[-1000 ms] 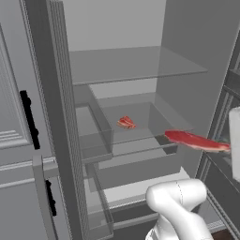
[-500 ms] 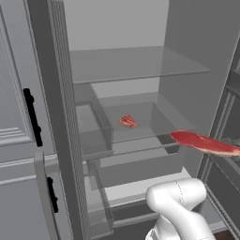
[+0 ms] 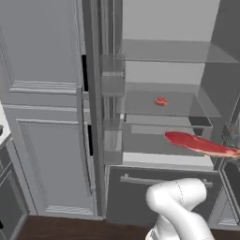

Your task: Place one carrot and one steak in each tupperware on the nearby counter, to pack two identical lunches.

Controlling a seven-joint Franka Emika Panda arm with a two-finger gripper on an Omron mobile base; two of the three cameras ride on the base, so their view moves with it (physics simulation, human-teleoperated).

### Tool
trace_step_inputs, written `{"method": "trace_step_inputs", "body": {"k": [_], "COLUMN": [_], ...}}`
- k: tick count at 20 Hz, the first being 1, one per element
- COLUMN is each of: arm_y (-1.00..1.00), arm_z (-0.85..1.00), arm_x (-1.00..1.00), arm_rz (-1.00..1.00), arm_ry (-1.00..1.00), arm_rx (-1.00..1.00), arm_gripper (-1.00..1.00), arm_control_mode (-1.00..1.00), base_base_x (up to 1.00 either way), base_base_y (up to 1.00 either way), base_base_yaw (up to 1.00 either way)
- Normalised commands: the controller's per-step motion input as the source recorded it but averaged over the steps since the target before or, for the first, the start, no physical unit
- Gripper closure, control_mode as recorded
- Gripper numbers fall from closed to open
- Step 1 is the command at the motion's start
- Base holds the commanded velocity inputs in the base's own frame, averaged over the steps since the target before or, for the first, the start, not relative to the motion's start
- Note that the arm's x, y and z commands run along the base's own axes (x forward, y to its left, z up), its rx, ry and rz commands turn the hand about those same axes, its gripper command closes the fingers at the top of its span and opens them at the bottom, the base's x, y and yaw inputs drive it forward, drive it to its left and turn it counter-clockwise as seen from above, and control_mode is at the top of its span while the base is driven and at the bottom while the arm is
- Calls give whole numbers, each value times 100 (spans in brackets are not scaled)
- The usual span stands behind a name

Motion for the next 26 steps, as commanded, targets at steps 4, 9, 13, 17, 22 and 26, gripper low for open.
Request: {"method": "trace_step_inputs", "body": {"k": [4,9,13,17,22,26], "arm_y": [0,0,0,0,0,0], "arm_z": [0,0,0,0,0,0], "arm_x": [0,0,0,0,0,0], "arm_rz": [0,0,0,0,0,0], "arm_ry": [0,0,0,0,0,0], "arm_rx": [0,0,0,0,0,0], "arm_gripper": [100,100,100,100,100,100], "arm_control_mode": [100,100,100,100,100,100], "base_base_x": [-56,6,47,41,50,40], "base_base_y": [11,73,69,59,49,48], "base_base_yaw": [51,67,54,38,11,1]}}
